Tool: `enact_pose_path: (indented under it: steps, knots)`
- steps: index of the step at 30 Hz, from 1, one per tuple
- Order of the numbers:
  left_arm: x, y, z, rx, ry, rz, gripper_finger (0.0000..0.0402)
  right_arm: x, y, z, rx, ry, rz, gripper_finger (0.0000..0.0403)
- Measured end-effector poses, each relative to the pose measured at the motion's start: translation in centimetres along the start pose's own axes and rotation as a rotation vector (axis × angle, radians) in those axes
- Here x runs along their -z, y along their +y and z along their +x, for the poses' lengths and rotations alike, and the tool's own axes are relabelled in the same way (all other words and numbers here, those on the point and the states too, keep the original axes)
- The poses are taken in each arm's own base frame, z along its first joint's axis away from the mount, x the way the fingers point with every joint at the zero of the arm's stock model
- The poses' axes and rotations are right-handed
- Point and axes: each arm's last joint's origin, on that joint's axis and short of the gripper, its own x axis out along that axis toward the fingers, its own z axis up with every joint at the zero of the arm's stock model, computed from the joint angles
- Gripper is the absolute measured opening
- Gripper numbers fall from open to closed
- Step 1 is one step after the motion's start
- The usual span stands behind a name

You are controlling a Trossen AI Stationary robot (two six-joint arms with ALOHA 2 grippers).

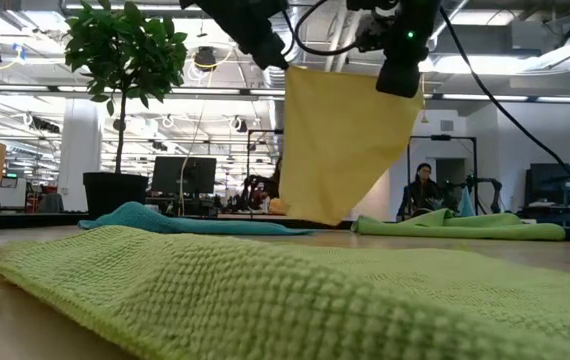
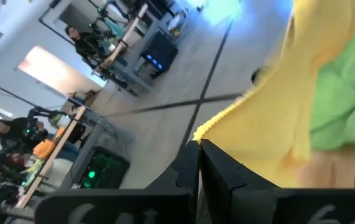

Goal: Fold microfiber towels
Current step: Fold the yellow towel

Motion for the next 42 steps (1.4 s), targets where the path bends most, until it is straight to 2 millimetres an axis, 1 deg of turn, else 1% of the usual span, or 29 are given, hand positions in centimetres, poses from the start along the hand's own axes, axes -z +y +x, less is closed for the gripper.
enact_pose_path:
  steps: [3,4,6,11,16,19,23,26,28,32,35,39,42]
  knots:
    - [0.0,0.3,-0.2,0.050,-0.033,0.023,0.0000,0.1,0.0,0.1,-0.043,0.000,-0.027,0.0005]
    - [0.0,0.4,-0.2,0.047,-0.035,0.000,0.0000,0.1,-0.1,0.0,-0.054,-0.003,-0.026,0.0006]
    - [-0.1,0.8,-0.2,0.012,-0.049,-0.052,0.0000,0.1,-0.4,-0.1,-0.015,-0.010,0.012,0.0006]
    - [-0.2,1.1,-0.3,0.008,-0.059,-0.020,0.0000,0.3,-0.8,-0.1,0.003,-0.007,0.010,0.0005]
    - [0.4,2.0,0.1,-0.017,-0.048,-0.013,0.0000,0.5,-1.7,0.7,0.025,0.015,0.018,0.0006]
    - [0.5,2.7,0.4,-0.048,-0.064,-0.006,0.0000,0.4,-2.2,1.3,0.085,0.036,0.003,0.0006]
    - [0.2,3.5,0.3,-0.080,-0.081,0.003,0.0000,-0.1,-2.7,1.7,0.135,0.026,-0.012,0.0006]
    - [-0.5,4.0,-0.3,-0.067,-0.064,0.020,0.0000,-0.3,-3.0,0.9,0.145,-0.012,0.000,0.0006]
    - [-0.6,3.9,-0.7,-0.031,-0.021,0.064,0.0000,-0.4,-2.9,0.2,0.144,-0.034,0.001,0.0006]
    - [0.2,2.6,-1.0,0.049,0.093,0.132,0.0000,-0.1,-2.6,-1.7,0.121,-0.092,0.010,0.0006]
    - [0.9,1.6,-1.3,0.125,0.168,0.145,0.0000,0.3,-1.9,-2.8,0.081,-0.120,-0.006,0.0006]
    - [1.5,0.4,-1.9,0.225,0.237,0.118,0.0000,0.9,-0.6,-3.7,-0.068,-0.135,-0.018,0.0006]
    - [1.6,-0.4,-2.4,0.291,0.267,0.093,0.0000,1.2,0.5,-4.4,-0.132,-0.128,-0.024,0.0006]
